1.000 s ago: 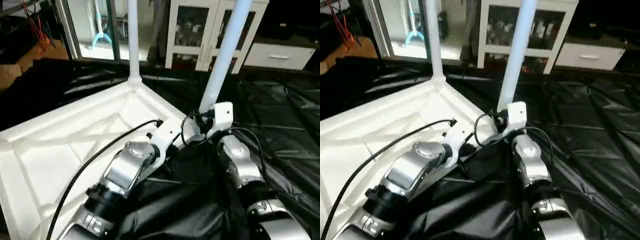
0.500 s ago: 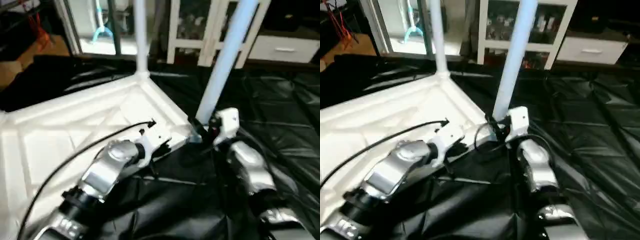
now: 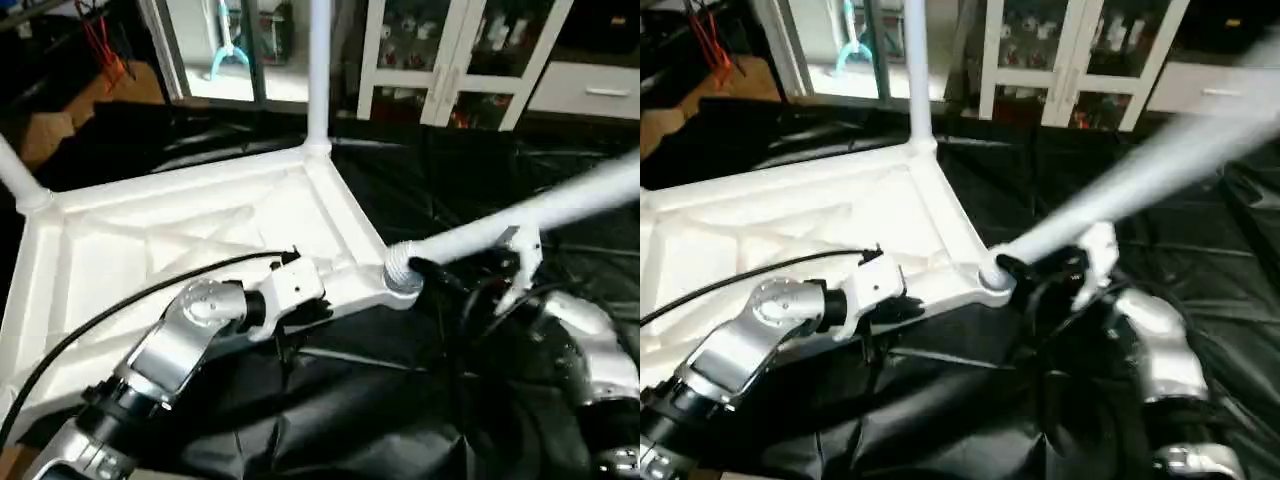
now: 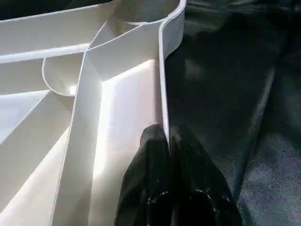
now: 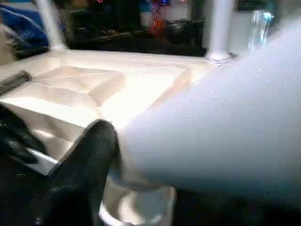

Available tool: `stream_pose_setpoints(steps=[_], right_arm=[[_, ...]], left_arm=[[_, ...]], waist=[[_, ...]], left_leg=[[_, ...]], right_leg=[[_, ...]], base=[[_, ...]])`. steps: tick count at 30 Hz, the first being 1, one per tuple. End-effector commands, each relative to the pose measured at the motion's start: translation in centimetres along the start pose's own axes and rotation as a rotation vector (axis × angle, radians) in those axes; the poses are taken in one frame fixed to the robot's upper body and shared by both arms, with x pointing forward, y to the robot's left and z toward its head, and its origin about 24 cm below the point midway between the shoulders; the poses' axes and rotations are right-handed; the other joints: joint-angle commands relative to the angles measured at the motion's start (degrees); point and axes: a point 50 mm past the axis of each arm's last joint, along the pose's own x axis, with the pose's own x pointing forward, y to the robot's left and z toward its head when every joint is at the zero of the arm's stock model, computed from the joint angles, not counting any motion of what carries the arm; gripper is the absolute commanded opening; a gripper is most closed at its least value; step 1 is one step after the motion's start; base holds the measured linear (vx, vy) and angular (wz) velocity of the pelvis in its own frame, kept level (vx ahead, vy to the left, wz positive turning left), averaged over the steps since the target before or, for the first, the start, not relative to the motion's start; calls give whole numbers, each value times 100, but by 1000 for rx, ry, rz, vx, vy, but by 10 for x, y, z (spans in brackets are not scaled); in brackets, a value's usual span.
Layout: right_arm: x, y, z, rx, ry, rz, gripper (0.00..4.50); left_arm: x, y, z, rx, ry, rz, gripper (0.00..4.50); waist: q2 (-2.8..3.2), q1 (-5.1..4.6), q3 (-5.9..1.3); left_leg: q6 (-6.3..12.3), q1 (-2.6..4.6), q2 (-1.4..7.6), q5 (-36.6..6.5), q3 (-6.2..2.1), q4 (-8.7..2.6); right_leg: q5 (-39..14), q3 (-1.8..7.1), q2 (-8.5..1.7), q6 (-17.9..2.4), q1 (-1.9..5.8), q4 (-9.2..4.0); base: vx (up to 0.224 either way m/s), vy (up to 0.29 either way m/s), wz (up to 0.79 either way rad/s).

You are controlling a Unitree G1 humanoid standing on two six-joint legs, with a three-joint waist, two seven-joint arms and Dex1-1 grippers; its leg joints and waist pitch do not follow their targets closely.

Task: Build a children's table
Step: Insert table leg to table base

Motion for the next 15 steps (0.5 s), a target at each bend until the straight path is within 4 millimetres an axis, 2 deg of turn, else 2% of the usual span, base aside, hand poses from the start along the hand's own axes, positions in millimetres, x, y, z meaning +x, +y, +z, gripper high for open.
stream_pose_setpoints(steps=[1,2,6,8,12,15], right_arm=[[-1,0,7,-12,-2,40,348],[0,1,7,-9,4,60,348],[1,2,7,25,-3,80,348],[1,3,6,34,-8,85,348],[3,5,6,44,-26,81,317],[3,5,5,45,-27,87,285]], left_arm=[[-1,-2,2,22,-14,-26,0],[-1,-2,1,23,-16,-29,0],[-2,-2,1,21,-21,-27,0],[-2,-2,1,20,-24,-24,0],[-2,-2,0,21,-24,-21,0],[-1,-2,0,23,-23,-21,0]], waist=[[-53,12,-373],[-45,19,-376],[-77,21,-389],[-66,27,-404],[-72,35,-447],[-70,43,-410]], left_leg=[[1139,68,360,683,-178,-261],[1143,66,357,706,-183,-255],[1206,65,359,843,-186,-239],[1261,64,360,1006,-195,-221],[1353,32,342,1324,-200,-160],[1318,7,340,1013,-187,-161]], right_leg=[[1643,264,-482,-1702,337,-231],[1639,263,-483,-1697,336,-223],[1705,258,-477,-1691,330,-200],[1812,250,-471,-1688,323,-171],[2233,247,-460,-1673,314,-104],[1941,248,-473,-1664,291,-133]], base=[[0,0,0],[0,0,0],[0,0,0],[0,0,0],[0,0,0],[0,0,0]])
